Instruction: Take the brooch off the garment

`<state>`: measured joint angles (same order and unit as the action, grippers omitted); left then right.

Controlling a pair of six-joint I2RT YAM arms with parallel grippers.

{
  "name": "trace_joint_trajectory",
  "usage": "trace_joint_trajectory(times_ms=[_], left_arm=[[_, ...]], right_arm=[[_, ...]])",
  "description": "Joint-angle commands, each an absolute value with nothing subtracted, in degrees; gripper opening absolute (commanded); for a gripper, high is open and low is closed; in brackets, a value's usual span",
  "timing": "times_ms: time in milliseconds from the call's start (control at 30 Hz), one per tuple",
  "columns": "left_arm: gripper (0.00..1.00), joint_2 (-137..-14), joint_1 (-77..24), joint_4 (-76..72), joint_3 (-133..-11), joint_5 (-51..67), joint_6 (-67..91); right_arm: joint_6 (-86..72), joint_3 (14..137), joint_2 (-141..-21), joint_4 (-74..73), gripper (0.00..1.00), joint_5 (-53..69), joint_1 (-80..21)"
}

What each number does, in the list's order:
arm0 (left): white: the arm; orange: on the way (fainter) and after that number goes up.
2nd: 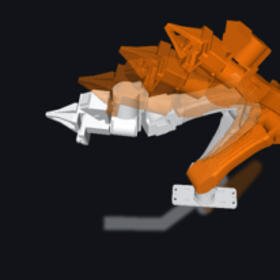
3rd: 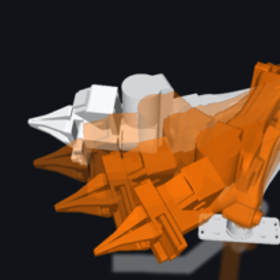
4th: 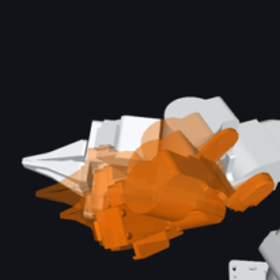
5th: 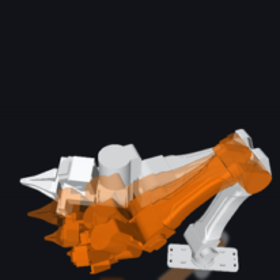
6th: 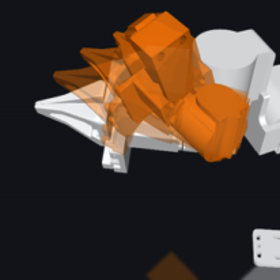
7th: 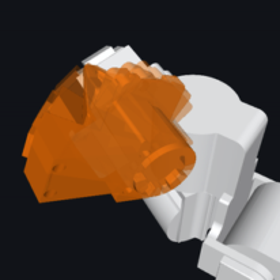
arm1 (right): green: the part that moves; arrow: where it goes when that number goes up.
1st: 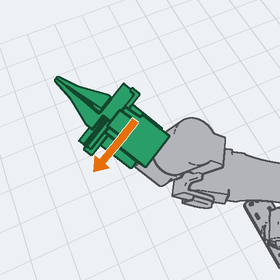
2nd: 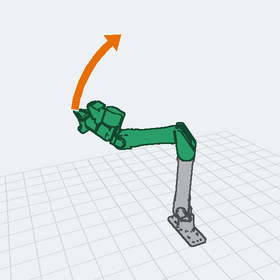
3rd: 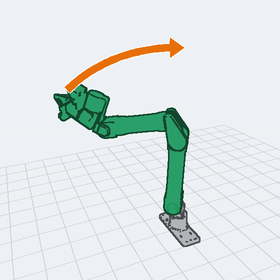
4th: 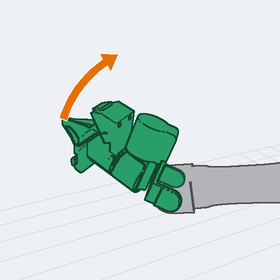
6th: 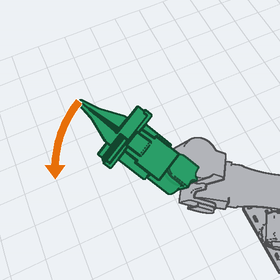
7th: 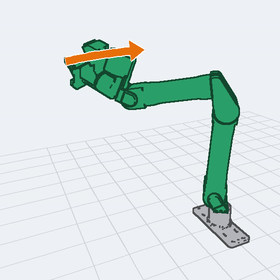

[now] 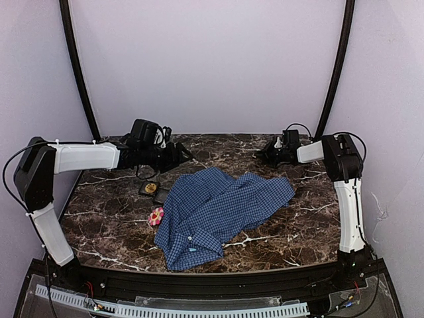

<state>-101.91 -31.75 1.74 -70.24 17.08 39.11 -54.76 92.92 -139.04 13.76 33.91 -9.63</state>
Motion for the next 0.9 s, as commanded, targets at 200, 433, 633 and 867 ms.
trace_joint_trajectory(times_ms=[200, 433, 633, 867], left_arm=[[0.74, -97.9, -30.9, 3.2, -68.3, 17.4, 37.6], [0.74, -97.6, -30.8, 2.9, -67.7, 17.2, 37.8], [0.74, -97.8, -30.6, 2.6, -67.9, 17.6, 37.7], [0.74, -95.4, -30.5, 2.4, -66.3, 15.2, 37.6]], right_arm=[[-55.3, 90.4, -135.2, 7.2, 0.00, 38.2, -12.0], [-55.9, 86.0, -128.3, 10.5, 0.00, 43.5, -13.6], [-54.6, 86.7, -123.2, 8.4, 0.00, 42.5, -12.7], [-53.2, 90.0, -123.1, 3.8, 0.00, 37.7, -9.8]])
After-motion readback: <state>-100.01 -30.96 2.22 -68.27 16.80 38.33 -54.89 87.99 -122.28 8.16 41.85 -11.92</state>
